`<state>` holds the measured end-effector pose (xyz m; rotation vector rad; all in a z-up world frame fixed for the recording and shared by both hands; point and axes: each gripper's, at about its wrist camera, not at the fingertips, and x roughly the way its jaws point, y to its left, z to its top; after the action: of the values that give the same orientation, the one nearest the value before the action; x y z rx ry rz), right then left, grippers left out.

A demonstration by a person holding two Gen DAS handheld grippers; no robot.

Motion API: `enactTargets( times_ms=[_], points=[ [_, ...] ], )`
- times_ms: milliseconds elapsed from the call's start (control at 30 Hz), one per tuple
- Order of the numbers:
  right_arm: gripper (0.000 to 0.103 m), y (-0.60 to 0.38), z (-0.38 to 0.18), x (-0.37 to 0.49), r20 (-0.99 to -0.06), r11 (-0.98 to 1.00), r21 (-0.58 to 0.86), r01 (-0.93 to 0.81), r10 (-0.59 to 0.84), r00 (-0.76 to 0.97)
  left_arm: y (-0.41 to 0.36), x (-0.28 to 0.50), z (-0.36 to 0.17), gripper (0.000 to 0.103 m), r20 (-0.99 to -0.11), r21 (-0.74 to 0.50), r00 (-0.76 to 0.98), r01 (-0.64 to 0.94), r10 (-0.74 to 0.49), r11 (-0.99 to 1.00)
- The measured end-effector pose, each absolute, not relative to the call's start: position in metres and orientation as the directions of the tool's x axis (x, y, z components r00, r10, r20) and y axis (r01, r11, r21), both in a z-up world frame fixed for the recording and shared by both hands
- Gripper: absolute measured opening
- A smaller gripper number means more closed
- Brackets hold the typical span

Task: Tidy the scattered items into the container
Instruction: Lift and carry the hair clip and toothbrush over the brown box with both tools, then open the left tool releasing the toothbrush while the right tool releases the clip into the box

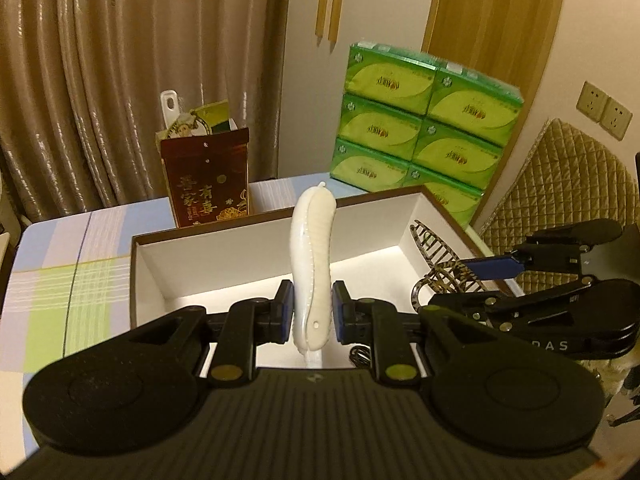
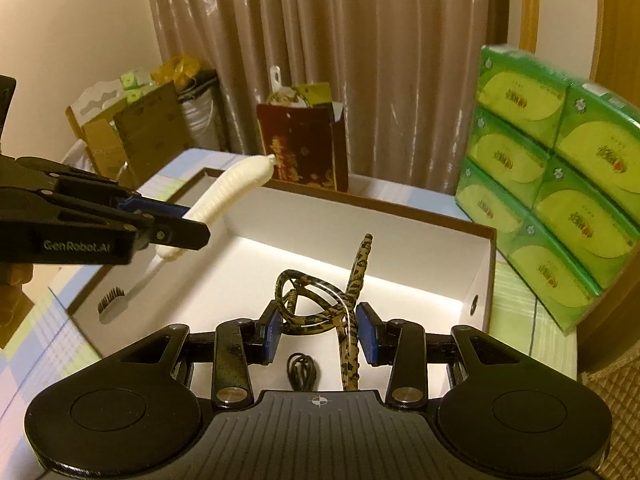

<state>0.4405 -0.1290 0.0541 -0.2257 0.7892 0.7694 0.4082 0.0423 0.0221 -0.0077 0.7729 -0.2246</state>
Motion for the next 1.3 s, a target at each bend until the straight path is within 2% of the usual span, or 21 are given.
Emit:
enactTargets(
  times_ms=[233,567,767,1300],
  points=[
    [0.037,-0.116,0.032,0.464,-0.749,0.721,0.090,-0.687,0.503,0.430,0.044,0.440,-0.012,0.016,-0.743,-0.057,0.644,0.214,-0.184,0.975],
    [0.037,-0.099,-0.007,0.492,-0.814,0.730,0.128,-0.671,0.464,0.350,0.045,0.477,-0.062,0.016,-0.822,-0.091,0.536,0.211,-0.193,0.973],
    [0.037,-0.092,-0.014,0.502,-0.841,0.722,0.112,-0.683,0.435,0.323,0.040,0.498,-0.085,0.016,-0.860,-0.053,0.481,0.248,-0.171,0.967],
    [0.037,-0.090,-0.025,0.514,-0.862,0.729,0.150,-0.668,0.427,0.273,0.040,0.510,-0.093,0.018,-0.883,-0.063,0.438,0.243,-0.167,0.968]
  ],
)
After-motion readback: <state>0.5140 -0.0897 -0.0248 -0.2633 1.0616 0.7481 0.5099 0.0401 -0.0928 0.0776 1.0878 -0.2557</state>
